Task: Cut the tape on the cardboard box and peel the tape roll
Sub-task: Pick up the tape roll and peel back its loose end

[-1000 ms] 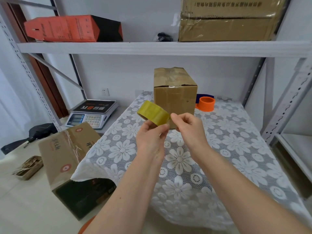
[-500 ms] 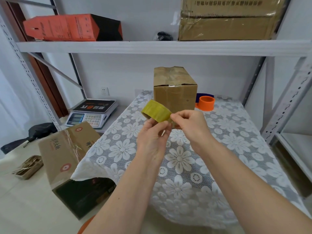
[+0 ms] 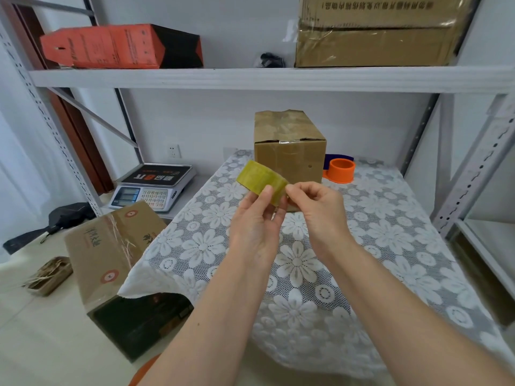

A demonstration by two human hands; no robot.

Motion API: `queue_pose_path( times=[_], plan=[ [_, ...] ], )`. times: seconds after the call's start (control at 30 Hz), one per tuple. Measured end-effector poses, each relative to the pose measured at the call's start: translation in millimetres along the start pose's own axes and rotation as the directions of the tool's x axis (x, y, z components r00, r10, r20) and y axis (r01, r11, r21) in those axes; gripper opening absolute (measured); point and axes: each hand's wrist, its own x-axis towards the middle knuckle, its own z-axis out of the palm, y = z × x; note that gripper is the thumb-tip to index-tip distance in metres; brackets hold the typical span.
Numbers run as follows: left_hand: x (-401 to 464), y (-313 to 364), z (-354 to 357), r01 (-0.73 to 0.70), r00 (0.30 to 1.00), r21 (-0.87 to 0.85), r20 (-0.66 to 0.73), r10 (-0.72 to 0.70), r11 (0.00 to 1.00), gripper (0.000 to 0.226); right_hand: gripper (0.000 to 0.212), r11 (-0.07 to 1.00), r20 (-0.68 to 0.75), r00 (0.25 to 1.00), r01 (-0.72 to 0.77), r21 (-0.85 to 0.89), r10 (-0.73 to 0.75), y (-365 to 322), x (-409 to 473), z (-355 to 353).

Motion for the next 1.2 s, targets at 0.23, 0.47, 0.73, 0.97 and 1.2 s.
queue_pose_path(
  times=[0.23,0.47,0.73,0.97,1.2],
  plan=[
    [1,2,-2,0.006,1.0,0.077,0.023,-0.008,0.997,0.011,0.009,0.999,-0.005,1.0,-0.002,0.041,0.003,5,0,1],
    [4,5,-4,0.043,0.999,0.069,-0.018,-0.042,0.997,0.01,0.007,0.999,0.012,1.0,0.003,0.052,-0.004,7,0,1],
    [7,10,-6,0.097,0.986,0.103,-0.144,-0.082,0.99,0.007,0.004,0.994,0.003,0.999,-0.042,0.106,0.042,10,-2,-2],
    [8,19,-16,-0.024,0.987,0.329,-0.142,0.074,0.944,0.016,0.036,0.91,0.089,0.956,0.292,-0.294,-0.279,4,3,-8],
    [7,25,-11,-0.015,0.996,0.466,-0.074,0.056,0.885,0.02,0.036,0.644,0.29,0.843,0.535,-0.547,-0.454,16,5,-9]
  ],
)
